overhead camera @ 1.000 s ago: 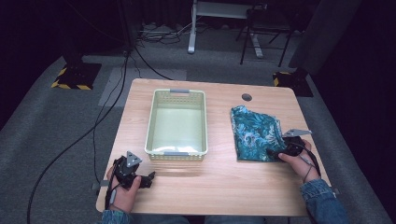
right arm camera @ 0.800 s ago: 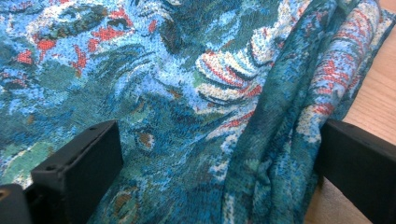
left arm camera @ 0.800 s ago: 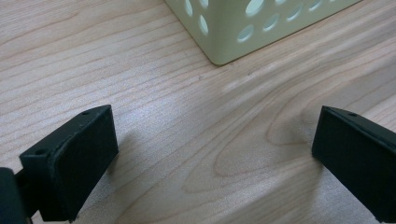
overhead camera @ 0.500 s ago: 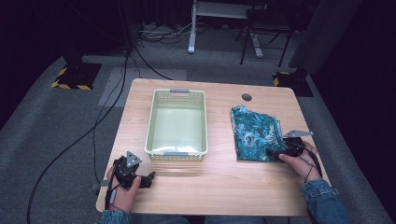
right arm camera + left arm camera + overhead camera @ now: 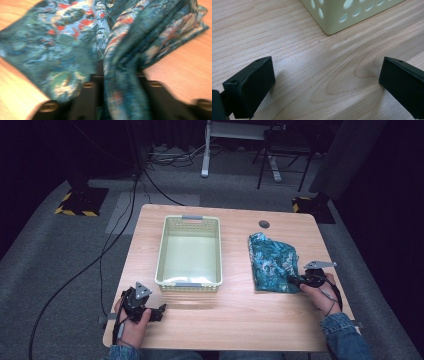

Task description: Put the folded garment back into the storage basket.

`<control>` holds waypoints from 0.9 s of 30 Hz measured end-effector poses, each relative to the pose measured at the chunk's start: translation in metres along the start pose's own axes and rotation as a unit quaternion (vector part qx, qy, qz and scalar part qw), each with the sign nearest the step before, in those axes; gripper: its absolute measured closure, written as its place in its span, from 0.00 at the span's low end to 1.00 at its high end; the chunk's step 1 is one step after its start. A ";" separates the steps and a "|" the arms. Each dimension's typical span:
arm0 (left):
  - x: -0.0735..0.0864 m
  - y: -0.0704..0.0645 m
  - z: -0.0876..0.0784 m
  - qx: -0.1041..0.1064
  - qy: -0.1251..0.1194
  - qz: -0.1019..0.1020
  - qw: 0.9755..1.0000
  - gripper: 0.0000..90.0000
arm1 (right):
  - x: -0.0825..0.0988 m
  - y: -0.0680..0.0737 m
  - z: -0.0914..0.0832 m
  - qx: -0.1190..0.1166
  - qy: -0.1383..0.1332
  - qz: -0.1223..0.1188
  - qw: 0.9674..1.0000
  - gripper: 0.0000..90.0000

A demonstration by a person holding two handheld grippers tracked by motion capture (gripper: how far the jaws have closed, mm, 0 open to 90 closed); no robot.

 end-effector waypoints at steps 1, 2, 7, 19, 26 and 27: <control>0.000 0.000 0.000 0.000 0.000 0.000 1.000 0.00 | 0.000 0.001 0.000 -0.001 0.002 0.002 1.000 0.88; 0.000 0.000 0.000 0.000 0.000 0.000 1.000 0.00 | -0.001 0.002 0.000 0.001 0.002 0.001 1.000 0.89; 0.000 0.000 0.000 0.000 0.000 0.000 1.000 0.00 | 0.000 0.002 0.000 0.000 -0.004 0.004 1.000 0.90; 0.000 0.000 0.000 0.000 0.000 0.000 1.000 0.00 | -0.021 0.014 -0.019 0.006 -0.045 -0.037 0.998 0.92; 0.000 0.000 0.000 0.000 -0.001 0.002 1.000 0.00 | -0.036 0.024 -0.036 0.002 -0.076 -0.065 0.995 0.92; 0.000 0.000 0.000 0.001 0.000 0.002 1.000 0.00 | -0.039 0.025 -0.039 0.002 -0.082 -0.066 0.994 0.92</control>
Point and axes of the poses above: each handheld gripper's, and its own axes: z roughly forward along the jaws, x roughly out of its underside, y roughly to its left, the point moved 6 cm from there along z, roughly forward along the jaws, and after that the axes turned 11 degrees about -x, right-handed, at the moved point
